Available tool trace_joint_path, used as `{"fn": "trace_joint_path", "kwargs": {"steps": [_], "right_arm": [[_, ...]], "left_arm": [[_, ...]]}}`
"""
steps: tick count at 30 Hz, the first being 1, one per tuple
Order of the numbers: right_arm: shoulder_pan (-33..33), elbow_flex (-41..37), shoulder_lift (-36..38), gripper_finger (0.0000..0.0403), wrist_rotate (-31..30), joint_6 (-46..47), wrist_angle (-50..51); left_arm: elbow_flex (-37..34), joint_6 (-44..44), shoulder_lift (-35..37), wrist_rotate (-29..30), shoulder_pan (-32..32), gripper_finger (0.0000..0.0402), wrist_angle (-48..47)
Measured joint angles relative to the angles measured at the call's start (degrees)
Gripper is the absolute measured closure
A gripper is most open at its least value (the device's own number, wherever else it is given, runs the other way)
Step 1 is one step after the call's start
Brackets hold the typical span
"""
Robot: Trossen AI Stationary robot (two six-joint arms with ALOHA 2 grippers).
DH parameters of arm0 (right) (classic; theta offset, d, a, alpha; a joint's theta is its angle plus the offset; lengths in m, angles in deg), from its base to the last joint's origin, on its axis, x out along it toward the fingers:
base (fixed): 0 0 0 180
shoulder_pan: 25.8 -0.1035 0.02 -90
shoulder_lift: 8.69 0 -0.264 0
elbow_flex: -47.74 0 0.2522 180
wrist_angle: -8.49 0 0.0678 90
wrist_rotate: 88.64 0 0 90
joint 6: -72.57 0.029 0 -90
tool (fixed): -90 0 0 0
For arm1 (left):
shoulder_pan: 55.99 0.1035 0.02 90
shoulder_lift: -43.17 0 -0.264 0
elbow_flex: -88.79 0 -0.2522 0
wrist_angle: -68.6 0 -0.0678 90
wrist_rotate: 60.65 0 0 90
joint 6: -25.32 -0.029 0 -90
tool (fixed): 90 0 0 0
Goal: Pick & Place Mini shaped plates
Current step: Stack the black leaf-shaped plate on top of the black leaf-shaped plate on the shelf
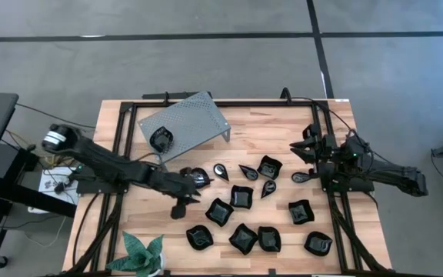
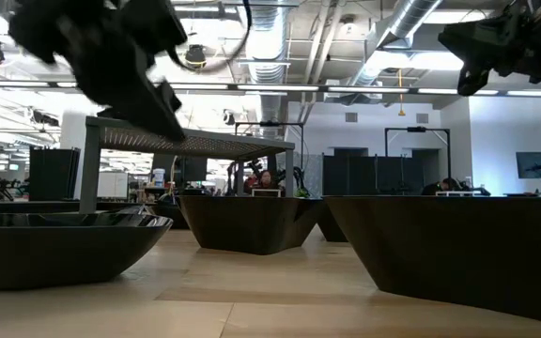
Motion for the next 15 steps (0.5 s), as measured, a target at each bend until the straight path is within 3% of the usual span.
{"fn": "trace_joint_path", "kwargs": {"steps": [5, 11, 15], "right_arm": [[-3.3, 4.5, -10.6, 0.0336, -0.4, 0.2, -2.8], [-10.7, 14.3, -33.1, 0.0336, -6.1, 0.1, -2.5], [-13.0, 21.4, -45.4, 0.0336, -6.2, -1.3, 2.8]], "left_arm": [[0.0, -0.4, -2.9, 0.2, 3.3, 0.026, -0.1], [0.0, -0.3, -2.9, 0.3, 6.0, 0.0258, -1.8], [0.0, 1.8, -2.9, 0.2, 6.0, 0.0259, -3.6]]}}
